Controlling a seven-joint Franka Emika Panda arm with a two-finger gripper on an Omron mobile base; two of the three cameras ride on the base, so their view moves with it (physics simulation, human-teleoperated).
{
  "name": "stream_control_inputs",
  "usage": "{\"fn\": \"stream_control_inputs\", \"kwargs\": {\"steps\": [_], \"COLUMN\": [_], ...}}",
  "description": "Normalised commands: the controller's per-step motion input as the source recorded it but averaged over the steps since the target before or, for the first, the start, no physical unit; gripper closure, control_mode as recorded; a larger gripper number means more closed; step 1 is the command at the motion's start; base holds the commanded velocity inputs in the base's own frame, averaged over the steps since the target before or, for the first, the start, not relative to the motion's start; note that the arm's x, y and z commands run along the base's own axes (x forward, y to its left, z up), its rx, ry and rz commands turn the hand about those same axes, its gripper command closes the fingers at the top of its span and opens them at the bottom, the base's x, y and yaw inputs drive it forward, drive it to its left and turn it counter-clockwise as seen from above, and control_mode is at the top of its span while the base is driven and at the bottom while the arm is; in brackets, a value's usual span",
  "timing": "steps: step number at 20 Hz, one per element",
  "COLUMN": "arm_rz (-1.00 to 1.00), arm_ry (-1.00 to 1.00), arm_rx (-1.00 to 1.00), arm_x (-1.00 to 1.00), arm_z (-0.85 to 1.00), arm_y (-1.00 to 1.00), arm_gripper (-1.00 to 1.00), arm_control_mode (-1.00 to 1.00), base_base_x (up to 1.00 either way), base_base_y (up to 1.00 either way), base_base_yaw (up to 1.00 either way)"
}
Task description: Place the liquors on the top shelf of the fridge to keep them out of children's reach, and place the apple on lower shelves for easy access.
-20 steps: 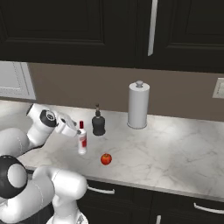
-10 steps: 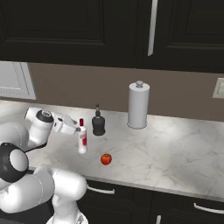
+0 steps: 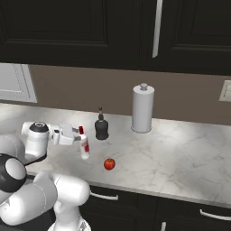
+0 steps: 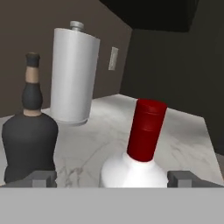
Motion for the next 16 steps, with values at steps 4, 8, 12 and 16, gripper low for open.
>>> {"fn": "stream_control_inputs", "kwargs": {"steps": [4, 8, 12, 16], "arm_rz": [-0.03, 0.00, 0.00, 0.00], "arm_ry": [-0.10, -0.12, -0.10, -0.02], "arm_rx": [-0.05, -0.01, 0.00, 0.00], "arm_x": [-0.11, -0.08, -0.02, 0.00], "arm_z": [0.00, 0.01, 0.10, 0.10], "arm_y": [-0.12, -0.03, -0.03, -0.13], "arm_gripper": [-1.00, -1.00, -1.00, -1.00], "arm_control_mode": [-1.00, -1.00, -1.00, -1.00], "base_base_x": [0.00, 0.00, 0.00, 0.00], "base_base_y": [0.00, 0.00, 0.00, 0.00], "base_base_yaw": [0.00, 0.00, 0.00, 0.00]}}
